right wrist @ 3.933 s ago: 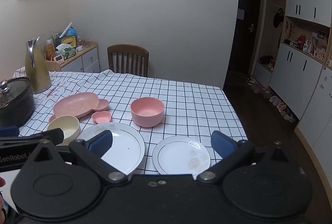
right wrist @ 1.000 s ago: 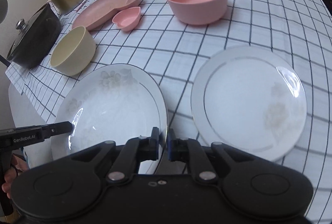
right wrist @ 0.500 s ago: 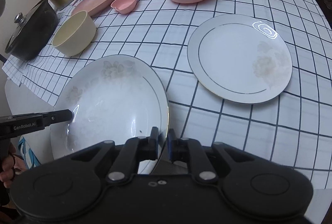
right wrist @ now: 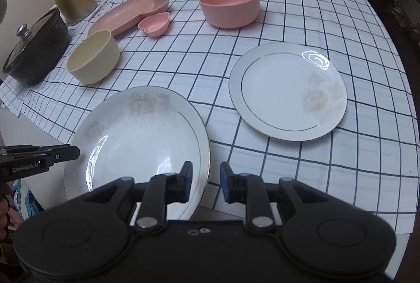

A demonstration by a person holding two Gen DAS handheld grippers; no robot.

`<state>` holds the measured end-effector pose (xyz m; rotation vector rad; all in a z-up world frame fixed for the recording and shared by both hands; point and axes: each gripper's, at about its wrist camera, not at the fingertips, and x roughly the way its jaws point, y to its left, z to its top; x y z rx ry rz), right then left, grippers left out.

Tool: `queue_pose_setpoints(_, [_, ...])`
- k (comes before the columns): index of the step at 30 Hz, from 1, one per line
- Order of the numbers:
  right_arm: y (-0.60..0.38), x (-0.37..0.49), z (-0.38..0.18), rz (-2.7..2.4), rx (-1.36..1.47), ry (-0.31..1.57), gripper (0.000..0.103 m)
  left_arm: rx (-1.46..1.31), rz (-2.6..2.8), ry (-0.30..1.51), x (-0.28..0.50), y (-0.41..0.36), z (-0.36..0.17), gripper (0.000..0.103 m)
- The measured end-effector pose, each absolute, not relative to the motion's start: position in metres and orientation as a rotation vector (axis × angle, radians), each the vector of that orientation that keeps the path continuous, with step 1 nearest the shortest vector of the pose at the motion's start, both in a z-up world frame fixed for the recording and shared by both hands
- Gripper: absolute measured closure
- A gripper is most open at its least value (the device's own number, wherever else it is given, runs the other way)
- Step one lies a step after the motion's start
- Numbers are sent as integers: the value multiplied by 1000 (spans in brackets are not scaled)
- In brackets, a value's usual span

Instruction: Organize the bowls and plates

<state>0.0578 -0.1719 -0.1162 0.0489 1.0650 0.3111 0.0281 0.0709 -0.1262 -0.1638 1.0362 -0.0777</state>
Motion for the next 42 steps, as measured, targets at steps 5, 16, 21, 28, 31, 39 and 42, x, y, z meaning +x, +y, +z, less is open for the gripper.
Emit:
queue_pose_setpoints(5, [-167, 51, -102, 308, 29, 1015, 72, -118, -95, 976, 24, 64, -109, 77])
queue_pose_setpoints(16, [-161, 32, -65, 255, 1, 882, 44, -39, -181, 801, 24, 34, -68, 51])
queue_pose_setpoints(21, [-162, 19, -51, 219, 8, 825, 30, -8, -198, 722, 21, 19, -54, 36])
queue_pose_setpoints(28, [-172, 6, -40, 177, 30, 754, 19, 8, -220, 650, 17, 4, -39, 26])
queue_pose_setpoints(31, [-178, 5, -37, 172, 42, 721, 12, 10, -218, 634, 20, -3, -36, 24])
queue_pose_setpoints(39, [-204, 12, -34, 174, 40, 644, 1, 25, -234, 650, 36, -38, -40, 24])
queue_pose_setpoints(42, [-220, 20, -34, 152, 46, 631, 0, 21, -221, 677, 46, -53, -43, 24])
